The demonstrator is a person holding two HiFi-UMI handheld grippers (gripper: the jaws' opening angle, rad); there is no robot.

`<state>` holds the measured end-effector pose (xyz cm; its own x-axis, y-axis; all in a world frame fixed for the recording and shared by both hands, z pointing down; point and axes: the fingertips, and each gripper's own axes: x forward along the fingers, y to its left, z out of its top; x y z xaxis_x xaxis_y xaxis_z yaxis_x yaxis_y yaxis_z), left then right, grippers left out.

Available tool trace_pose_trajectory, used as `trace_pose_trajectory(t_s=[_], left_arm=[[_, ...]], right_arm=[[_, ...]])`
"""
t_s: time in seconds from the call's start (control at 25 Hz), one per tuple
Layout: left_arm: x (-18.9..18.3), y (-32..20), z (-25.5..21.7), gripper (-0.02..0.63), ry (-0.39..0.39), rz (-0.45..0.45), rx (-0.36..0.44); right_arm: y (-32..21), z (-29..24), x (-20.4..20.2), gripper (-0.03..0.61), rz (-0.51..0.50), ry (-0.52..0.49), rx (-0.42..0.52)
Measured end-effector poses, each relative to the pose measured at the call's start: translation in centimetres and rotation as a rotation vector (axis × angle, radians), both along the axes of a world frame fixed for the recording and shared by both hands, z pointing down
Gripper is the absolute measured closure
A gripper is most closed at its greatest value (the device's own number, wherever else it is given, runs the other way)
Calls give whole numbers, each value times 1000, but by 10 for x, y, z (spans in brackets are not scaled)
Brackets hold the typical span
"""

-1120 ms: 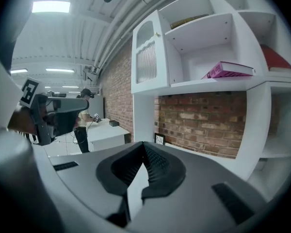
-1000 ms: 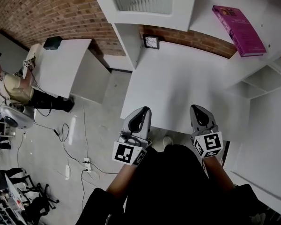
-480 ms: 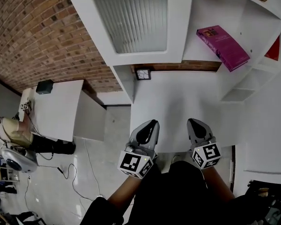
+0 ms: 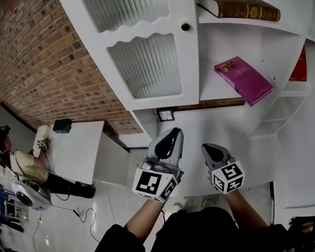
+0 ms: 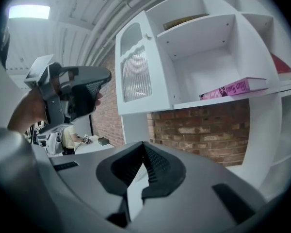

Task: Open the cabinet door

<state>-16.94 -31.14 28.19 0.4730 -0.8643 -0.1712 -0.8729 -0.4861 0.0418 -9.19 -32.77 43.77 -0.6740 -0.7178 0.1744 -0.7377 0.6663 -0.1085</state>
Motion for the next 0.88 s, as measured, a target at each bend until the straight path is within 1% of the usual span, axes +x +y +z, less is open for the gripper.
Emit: trace_pose_trajectory(t_s=[0.08, 0.24, 0.44, 0.6, 0.84, 0.88], left_arm=[[4, -10, -20, 578, -23, 5, 30], [13, -33, -63, 578, -22, 21, 86], [27, -53, -108, 577, -40, 55, 175], [31, -69, -137, 575, -38, 53, 220], [29, -92, -178, 501, -32, 16, 287], [30, -94, -184, 497, -35, 12, 299]], right_arm=[[-8, -6, -2, 577, 1, -6, 12], [-27, -14, -2, 575, 5, -14, 16], [-47, -33, -1, 575, 5, -32, 55], [-59, -44, -1, 575, -3, -46, 75], [-74, -54, 2, 575, 3, -61, 90], [-76, -54, 2, 575, 2, -63, 90]])
